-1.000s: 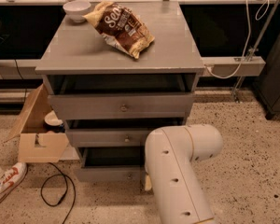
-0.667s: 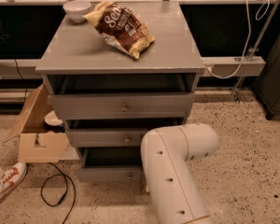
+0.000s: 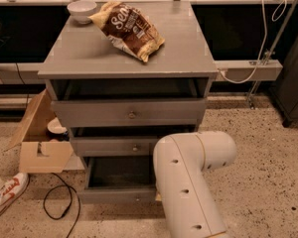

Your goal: Open bottom drawer

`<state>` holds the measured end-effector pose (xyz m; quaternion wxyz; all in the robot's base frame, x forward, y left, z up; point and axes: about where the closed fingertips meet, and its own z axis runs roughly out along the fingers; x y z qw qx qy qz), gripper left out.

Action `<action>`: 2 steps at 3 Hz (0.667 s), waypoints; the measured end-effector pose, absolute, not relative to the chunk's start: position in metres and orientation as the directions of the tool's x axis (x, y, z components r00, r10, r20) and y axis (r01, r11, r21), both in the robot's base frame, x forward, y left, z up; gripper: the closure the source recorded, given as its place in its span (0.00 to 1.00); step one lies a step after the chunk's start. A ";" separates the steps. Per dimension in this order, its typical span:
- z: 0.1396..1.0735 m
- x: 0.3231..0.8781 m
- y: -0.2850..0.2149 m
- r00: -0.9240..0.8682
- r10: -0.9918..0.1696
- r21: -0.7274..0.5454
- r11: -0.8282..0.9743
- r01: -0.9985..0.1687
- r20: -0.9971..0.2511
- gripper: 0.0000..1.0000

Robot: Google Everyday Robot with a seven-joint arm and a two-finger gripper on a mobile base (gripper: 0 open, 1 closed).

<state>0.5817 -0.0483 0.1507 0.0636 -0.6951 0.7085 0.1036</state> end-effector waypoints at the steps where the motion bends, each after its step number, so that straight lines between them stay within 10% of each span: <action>1: 0.153 0.582 -0.048 -0.025 -0.972 0.058 0.012 -0.998 -0.234 0.81; 2: 0.156 0.557 -0.049 -0.025 -0.965 0.053 0.011 -0.999 -0.261 1.00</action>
Offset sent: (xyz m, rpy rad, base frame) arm -0.1323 -0.0033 0.0239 0.1544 -0.0376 -0.0044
